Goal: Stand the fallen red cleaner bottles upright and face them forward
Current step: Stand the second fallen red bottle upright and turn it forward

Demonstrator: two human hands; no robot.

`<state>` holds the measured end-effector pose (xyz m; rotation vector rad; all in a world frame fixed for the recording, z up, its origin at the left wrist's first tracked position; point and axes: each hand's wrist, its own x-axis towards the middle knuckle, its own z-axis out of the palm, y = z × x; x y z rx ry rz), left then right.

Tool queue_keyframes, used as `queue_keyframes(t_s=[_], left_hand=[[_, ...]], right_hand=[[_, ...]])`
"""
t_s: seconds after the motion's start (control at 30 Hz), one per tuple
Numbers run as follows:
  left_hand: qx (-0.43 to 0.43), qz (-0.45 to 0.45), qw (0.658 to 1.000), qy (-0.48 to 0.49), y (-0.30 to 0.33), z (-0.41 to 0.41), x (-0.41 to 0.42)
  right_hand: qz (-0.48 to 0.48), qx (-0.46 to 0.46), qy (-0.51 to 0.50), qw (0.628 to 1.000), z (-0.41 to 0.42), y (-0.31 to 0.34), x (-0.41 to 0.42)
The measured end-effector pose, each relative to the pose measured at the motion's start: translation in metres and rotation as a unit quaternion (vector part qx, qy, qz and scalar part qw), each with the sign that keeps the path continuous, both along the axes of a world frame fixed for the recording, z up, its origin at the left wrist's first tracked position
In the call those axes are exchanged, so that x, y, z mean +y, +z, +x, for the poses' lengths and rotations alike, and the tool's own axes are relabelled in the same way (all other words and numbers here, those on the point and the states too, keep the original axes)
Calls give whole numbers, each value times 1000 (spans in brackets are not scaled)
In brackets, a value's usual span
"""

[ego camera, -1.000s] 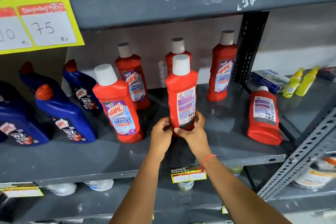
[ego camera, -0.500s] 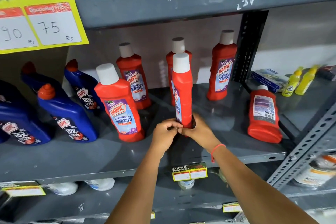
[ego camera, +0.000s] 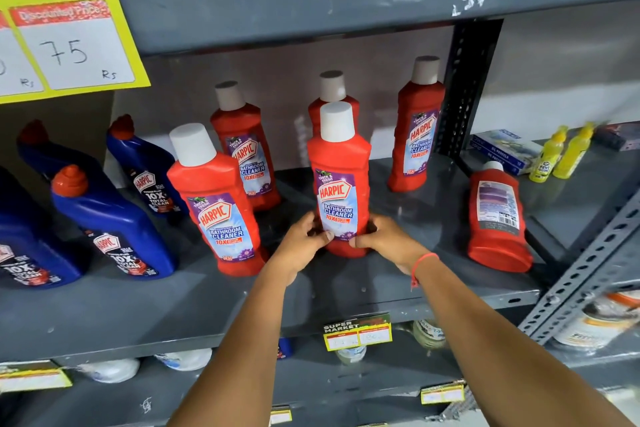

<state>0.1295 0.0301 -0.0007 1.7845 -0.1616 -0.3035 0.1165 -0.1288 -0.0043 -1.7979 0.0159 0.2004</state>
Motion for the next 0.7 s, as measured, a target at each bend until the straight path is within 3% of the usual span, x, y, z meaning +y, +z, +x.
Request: queue_keyframes(t_s=[0.27, 0.53, 0.63, 0.7], left_hand=[[-55, 37, 995, 73, -11, -5, -1], [-76, 54, 990, 106, -13, -12, -4], [-136, 20, 969, 206, -9, -25, -10], [-231, 7, 926, 298, -6, -40, -22]], right_hand=[[48, 8, 3, 999, 0, 0, -3], [-3, 17, 2, 1000, -2, -2, -2], [-84, -34, -117, 989, -3, 6, -12], [-199, -82, -228, 950, -7, 16, -28]])
